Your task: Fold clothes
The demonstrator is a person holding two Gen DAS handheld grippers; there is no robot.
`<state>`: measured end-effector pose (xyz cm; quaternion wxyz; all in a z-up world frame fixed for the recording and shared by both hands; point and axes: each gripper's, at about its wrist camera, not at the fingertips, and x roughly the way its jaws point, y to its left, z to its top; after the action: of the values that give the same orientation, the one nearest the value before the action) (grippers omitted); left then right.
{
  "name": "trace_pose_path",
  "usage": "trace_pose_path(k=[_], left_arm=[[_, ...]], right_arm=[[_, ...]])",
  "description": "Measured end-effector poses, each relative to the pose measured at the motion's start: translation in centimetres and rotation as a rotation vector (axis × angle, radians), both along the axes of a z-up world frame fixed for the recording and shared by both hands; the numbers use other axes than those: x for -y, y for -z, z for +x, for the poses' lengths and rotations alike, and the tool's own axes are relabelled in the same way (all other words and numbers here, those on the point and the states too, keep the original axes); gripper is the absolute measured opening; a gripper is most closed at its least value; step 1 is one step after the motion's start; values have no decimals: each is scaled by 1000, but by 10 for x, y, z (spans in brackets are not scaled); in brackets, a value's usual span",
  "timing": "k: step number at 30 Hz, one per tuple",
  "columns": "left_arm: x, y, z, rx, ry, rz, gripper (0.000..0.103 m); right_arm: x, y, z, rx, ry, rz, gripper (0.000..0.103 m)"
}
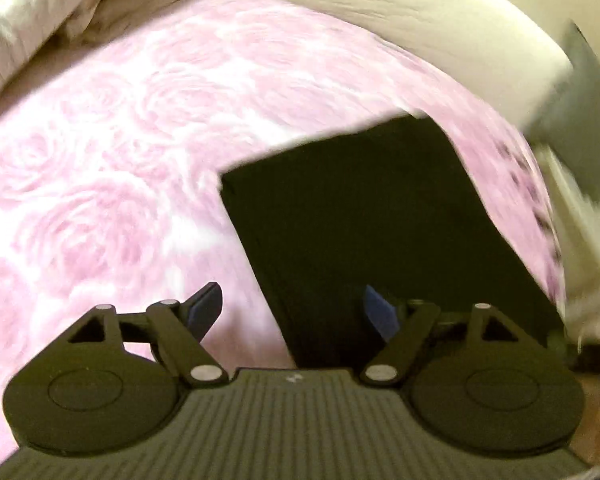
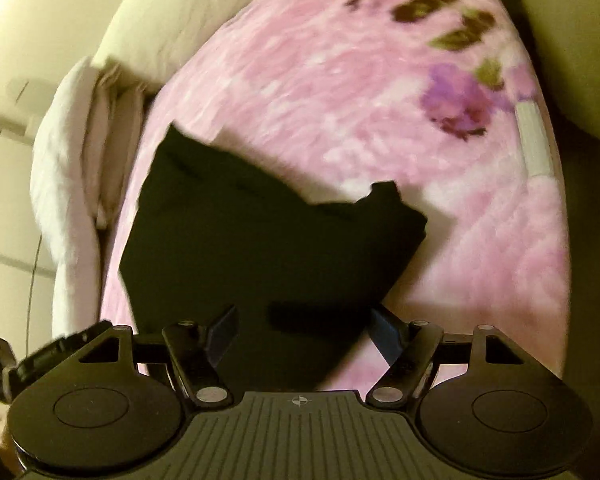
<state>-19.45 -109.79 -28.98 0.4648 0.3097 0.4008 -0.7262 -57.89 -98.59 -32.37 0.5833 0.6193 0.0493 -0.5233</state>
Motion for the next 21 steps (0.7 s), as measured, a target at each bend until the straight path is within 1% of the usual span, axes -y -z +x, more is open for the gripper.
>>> trace_pose_path(k=[2,4,6,10,12,14,15,17,18,19,20,21], left_arm=[[30,20,1,-31,-10,26,73],[53,38,-1,-68,9,63,73],[66,49,-5,-106,39,89,73],[75,54,-13,-121,40,108,71],[74,53,-12,-133,37,111,66],[73,53,-8,-146,39,103,51],[71,52,-8,-145,34,94,48],[67,48,-9,-136,17,66,37],[63,46,-10,-132,9,47,33],[58,42,-9,-132,-4,27,27],[52,37,-7,-135,-18,9,24],[47,33,-5,-138,-33,-8,22]], right_arm=[[7,11,-4,31,24,-21,75],[12,16,-11,55,31,-41,76],[13,18,-14,76,36,-41,76],[3,17,-20,129,83,-30,76],[0,17,-18,130,107,-29,76],[-1,16,-16,127,127,-24,76],[-2,14,-16,137,142,-19,76],[-3,14,-18,155,159,-10,75],[1,15,-19,149,152,1,67],[7,15,-21,140,142,19,42],[14,13,-23,133,129,39,35],[20,11,-25,126,117,59,26]])
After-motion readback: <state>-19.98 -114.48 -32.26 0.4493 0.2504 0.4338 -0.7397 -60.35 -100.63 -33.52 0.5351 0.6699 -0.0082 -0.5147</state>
